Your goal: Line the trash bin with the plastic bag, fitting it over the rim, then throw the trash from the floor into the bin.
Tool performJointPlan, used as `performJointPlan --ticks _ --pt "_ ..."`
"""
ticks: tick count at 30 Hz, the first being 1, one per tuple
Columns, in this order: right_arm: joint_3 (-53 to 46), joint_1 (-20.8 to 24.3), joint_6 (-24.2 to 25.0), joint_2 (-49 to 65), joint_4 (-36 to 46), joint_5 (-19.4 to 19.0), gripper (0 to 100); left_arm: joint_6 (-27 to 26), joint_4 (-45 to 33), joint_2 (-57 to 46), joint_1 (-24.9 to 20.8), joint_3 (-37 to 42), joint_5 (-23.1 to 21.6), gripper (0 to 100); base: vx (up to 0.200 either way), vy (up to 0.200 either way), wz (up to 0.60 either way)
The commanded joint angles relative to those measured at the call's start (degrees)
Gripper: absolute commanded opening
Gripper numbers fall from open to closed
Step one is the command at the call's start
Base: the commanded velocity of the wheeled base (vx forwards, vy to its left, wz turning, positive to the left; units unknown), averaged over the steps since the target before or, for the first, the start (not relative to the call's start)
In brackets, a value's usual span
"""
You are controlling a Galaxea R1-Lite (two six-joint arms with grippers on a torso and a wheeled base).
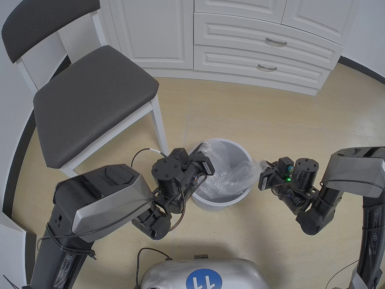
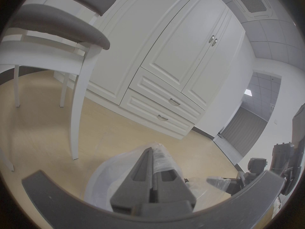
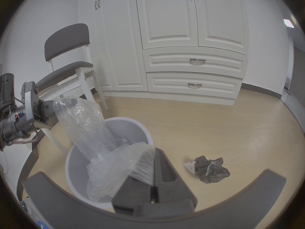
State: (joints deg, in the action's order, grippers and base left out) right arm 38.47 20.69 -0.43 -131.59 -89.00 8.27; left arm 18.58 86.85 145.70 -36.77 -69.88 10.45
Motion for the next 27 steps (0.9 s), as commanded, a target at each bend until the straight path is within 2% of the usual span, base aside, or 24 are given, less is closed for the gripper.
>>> performJointPlan --ticks 1,4,8,12,13,16,22,27 --pt "1.6 -1.09 0.16 -2.62 -1.0 0.17 0 0.05 -0.27 2.48 1.08 -1.4 0.01 0 0.0 0.0 0.0" --pt "1.69 -2.58 -0.01 -1.31 -1.0 0.17 0 -0.82 -0.54 1.78 2.4 -1.05 -0.52 0 0.0 0.0 0.0" --pt "0.99 -4.96 -0.8 1.33 0.06 0.17 0 -6.1 -1.77 -1.74 5.65 3.52 -3.06 0 0.0 0.0 0.0" --pt "-0.77 -7.86 -3.62 2.3 3.4 -1.5 0 -16.73 -1.94 -3.67 9.87 8.62 -5.79 0 0.0 0.0 0.0" --pt "-1.3 -8.91 -5.11 2.03 3.66 -2.9 0 -22.62 -1.5 -3.93 11.72 9.94 -6.05 0 0.0 0.0 0.0" --pt "-1.82 -10.76 -7.84 1.51 3.93 -3.61 0 -28.51 -0.01 -3.85 13.92 11.78 -6.23 0 0.0 0.0 0.0" --pt "-2.79 -14.71 -13.81 1.16 4.1 -3.69 0 -28.95 -0.01 -4.02 15.06 11.78 -6.23 0 0.0 0.0 0.0" --pt "-3.67 -15.41 -16.18 -0.07 4.1 -3.69 0 -28.95 -0.19 -4.02 15.67 11.6 -6.4 0 0.0 0.0 0.0"
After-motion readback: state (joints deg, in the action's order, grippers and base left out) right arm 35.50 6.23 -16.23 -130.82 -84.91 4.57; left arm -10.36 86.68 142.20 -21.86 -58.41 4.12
